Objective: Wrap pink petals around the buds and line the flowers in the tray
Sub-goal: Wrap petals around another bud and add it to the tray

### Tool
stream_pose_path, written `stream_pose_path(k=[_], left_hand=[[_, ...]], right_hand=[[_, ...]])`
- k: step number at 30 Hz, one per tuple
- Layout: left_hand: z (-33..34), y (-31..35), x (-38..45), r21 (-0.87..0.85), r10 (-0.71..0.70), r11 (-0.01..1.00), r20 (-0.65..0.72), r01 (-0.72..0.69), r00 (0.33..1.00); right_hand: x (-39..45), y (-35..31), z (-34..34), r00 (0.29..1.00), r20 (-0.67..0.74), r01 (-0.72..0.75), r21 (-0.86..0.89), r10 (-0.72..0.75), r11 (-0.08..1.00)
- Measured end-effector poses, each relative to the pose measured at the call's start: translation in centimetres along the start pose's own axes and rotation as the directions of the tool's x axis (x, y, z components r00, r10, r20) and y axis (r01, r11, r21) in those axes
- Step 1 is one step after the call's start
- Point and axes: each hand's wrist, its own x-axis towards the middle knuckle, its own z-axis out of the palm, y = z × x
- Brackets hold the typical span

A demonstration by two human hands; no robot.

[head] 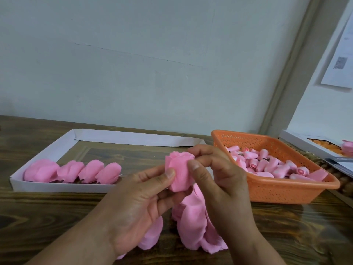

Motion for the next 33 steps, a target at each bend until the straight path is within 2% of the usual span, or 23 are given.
stream_pose_path(k=[4, 11, 15, 21, 25, 33], left_hand=[[-0.1, 0.0, 0.0, -0.009, -0.012, 1.000, 0.012, 0.012, 1.000], [-0.2, 0.3, 0.1, -0.002, -0.016, 1.000, 0.003, 0.016, 1.000], [0.0, 0.3, 0.0, 0.029, 0.002, 1.000, 0.015, -0.003, 1.000], [-0.2, -0.2, 0.1, 0.079, 0.054, 0.996, -0.036, -0.051, 0.998], [-0.3, -0.5, 0.2, 0.100, 0.088, 0.992, -0.059, -0.081, 0.994], [-0.5, -1.2, 0.3, 0.224, 0.197, 0.960, -0.114, -0.168, 0.974]], right_hand=[[0.1, 0.1, -0.3, 0.999, 0.028, -0.036, 0.049, 0.034, 0.998], [0.3, 0.0, -1.1, 0.987, 0.118, -0.114, 0.031, 0.110, 0.993], [0.1, -0.5, -0.5, 0.981, 0.076, -0.187, 0.089, 0.180, 0.978], [0.0, -1.0, 0.3, 0.979, -0.032, -0.202, 0.021, 0.202, 0.979], [0.0, -1.1, 0.3, 0.963, 0.000, -0.271, 0.038, 0.271, 0.962], [0.0, -2.0, 0.7, 0.972, 0.007, -0.236, -0.028, 0.236, 0.971]])
